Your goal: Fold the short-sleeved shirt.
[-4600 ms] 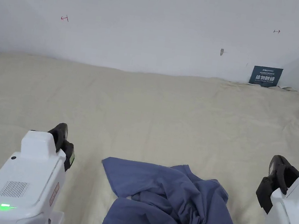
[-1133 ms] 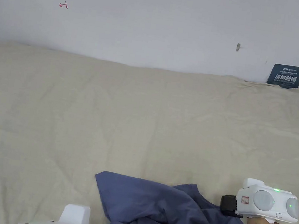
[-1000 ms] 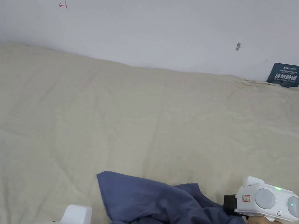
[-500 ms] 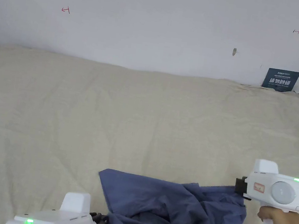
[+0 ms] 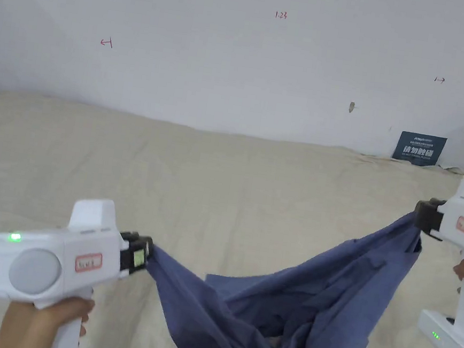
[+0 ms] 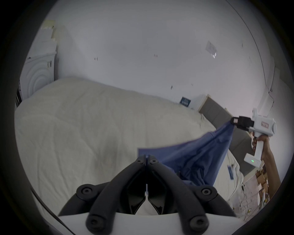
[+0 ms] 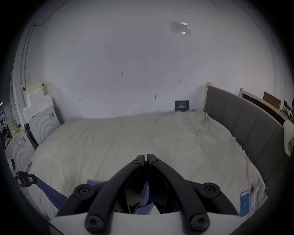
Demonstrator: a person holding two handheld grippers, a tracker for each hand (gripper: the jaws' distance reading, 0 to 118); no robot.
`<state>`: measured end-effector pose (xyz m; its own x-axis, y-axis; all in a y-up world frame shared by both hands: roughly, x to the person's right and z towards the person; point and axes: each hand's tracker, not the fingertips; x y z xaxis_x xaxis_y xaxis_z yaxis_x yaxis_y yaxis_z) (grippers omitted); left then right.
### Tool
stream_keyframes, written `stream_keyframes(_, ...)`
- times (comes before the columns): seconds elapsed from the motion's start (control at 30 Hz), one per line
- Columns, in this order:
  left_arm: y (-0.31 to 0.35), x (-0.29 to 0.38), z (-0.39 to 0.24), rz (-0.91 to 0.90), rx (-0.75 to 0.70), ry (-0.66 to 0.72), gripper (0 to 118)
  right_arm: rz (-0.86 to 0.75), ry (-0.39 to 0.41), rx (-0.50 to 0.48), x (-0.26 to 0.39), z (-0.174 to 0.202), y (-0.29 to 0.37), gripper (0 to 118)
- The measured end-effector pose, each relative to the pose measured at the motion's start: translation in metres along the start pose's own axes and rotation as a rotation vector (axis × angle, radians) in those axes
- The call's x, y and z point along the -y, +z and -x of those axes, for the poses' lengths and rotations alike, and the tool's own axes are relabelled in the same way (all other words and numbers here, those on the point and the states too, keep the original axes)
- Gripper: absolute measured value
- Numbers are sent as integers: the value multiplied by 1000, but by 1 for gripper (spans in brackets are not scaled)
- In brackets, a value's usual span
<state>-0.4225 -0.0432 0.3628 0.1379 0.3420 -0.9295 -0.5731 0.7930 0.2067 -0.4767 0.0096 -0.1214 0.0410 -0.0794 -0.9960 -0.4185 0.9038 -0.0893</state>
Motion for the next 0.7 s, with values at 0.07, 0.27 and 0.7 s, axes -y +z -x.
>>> stream_keyframes(0.07, 4, -26, 2, -46, -17, -11, 0, -41, -1, 21, -18, -2, 5, 1)
stream_keyframes(0.27, 18, -107, 4, -144, -92, -62, 0, -139, -25, 78, -77, -19, 2, 1)
stream_keyframes(0.7, 6, -283, -5, -289, -227, -140, 0, -282, -61, 133, -195, -22, -36, 1)
